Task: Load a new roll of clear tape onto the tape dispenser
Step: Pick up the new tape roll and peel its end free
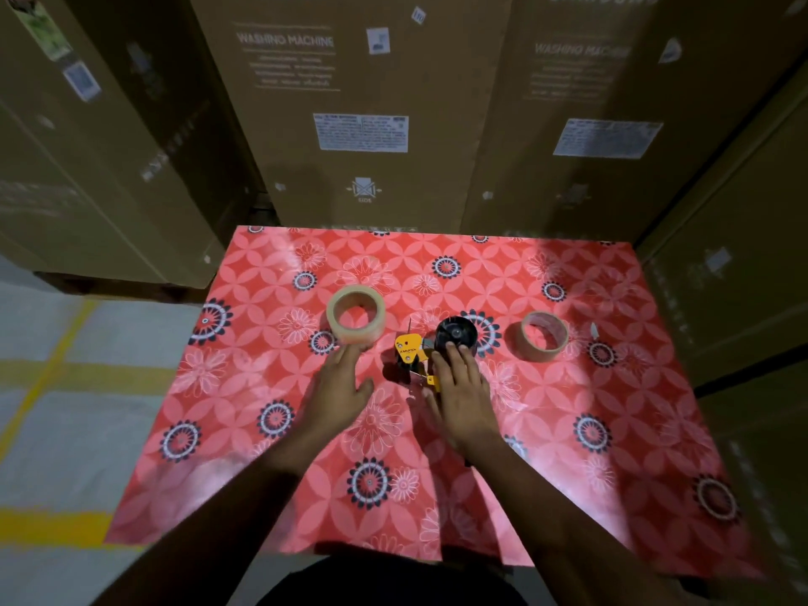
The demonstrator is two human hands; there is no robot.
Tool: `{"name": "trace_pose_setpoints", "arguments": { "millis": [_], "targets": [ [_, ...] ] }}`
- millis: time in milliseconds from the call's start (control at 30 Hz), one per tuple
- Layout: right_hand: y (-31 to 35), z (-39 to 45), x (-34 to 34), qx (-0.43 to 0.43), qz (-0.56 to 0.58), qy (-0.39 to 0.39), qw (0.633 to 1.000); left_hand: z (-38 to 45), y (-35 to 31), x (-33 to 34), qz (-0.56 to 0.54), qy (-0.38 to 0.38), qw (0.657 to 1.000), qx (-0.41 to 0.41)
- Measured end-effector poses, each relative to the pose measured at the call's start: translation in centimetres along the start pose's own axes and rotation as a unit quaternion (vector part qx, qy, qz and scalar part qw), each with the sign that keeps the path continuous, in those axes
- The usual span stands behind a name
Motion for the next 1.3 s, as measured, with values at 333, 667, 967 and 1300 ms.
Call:
{"name": "trace_pose_setpoints", "arguments": {
  "millis": [333,667,967,1300],
  "targets": [
    [0.4,-0.2,-1.6,0.024,0.022,0.016,0.999,8.5,-1.3,-0.5,0.158,0.124,0.979,0.038],
    [3.7,0.0,-7.6,0.009,0.315,-0.109,0.943,4.0,-7.0,-4.5,-0.289,0.015,0.950,-0.116],
    [4.6,-1.6,-13.4,-0.024,0.427,-0.109,0.897,-2.6,-13.3,-4.7,-0.485,0.052,0.866,-0.114],
    [1.8,-3.6,-15.4,-0.031,0.449,-0.068,0.890,-5.6,-15.7,-4.3,-0.413,-0.033,0.909,-0.042]
  ]
}}
Point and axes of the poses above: each hand's wrist, its own z-axis towards the middle knuckle, its own x-axis out of the palm, y = z × x, the point moved 2 cm from there along z, towards the middle knuckle, and after that the axes turned 11 degrees about -y, right-handed, at the moved point
